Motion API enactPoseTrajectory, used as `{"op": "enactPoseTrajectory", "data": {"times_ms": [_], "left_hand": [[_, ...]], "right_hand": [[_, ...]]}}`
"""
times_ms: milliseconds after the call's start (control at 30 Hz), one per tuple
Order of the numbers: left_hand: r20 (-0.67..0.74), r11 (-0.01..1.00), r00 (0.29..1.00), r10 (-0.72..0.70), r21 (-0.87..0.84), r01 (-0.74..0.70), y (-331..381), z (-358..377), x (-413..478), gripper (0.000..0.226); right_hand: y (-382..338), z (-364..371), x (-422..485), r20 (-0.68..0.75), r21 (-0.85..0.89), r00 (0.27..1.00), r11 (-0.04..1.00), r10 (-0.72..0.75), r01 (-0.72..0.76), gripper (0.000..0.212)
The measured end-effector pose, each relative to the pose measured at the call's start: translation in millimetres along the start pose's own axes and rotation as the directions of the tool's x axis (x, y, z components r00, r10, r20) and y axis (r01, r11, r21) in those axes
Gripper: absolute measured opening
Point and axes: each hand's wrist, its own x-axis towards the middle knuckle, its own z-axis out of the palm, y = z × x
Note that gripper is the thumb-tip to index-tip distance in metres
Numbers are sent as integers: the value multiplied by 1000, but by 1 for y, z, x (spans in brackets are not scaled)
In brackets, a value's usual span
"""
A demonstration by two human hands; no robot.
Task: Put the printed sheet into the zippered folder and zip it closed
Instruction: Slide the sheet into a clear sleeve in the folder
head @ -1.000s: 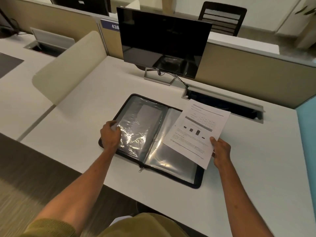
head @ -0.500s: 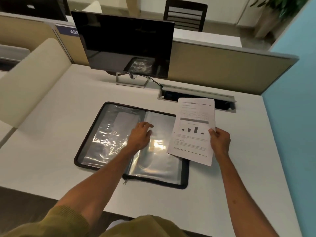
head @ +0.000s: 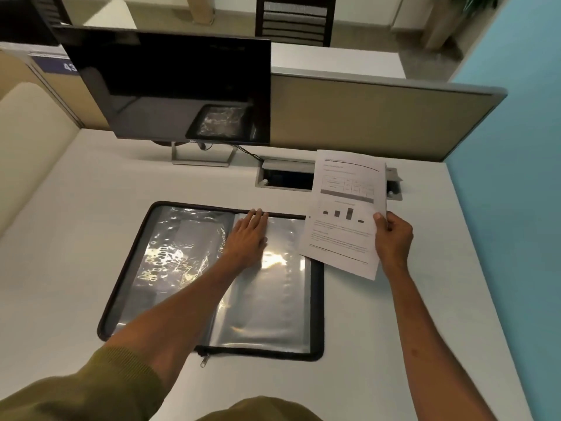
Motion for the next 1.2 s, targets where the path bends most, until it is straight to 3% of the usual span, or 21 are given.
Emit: {"op": "enactPoseTrajectory", "data": {"times_ms": [167, 300, 533, 667, 900, 1200], "left_hand": [[68, 997, 998, -9, 71, 5, -2, 13, 2, 66], [15, 999, 1000, 8, 42, -8, -4, 14, 4, 63], [-128, 984, 992, 20, -176, -43, -9, 3, 7, 38], [-194, 966, 981, -9, -254, -41, -18, -1, 4, 21], [-194, 968, 981, 1, -247, -50, -25, -10, 13, 35], [-186, 982, 982, 47, -172, -79, -22, -7, 26, 26]], "right_hand": [[-10, 21, 15, 11, 12, 1000, 1000, -7, 7, 27], [-23, 36, 21, 0, 83, 1000, 996, -27, 27, 25], [-51, 47, 25, -33, 250, 999, 968, -22, 30, 9], [-79, 54, 30, -76, 356, 997, 934, 5, 22, 11], [-116, 93, 33, -45, 358, 997, 930, -69, 81, 21], [-130, 144, 27, 71, 415, 990, 906, -121, 81, 27]]}}
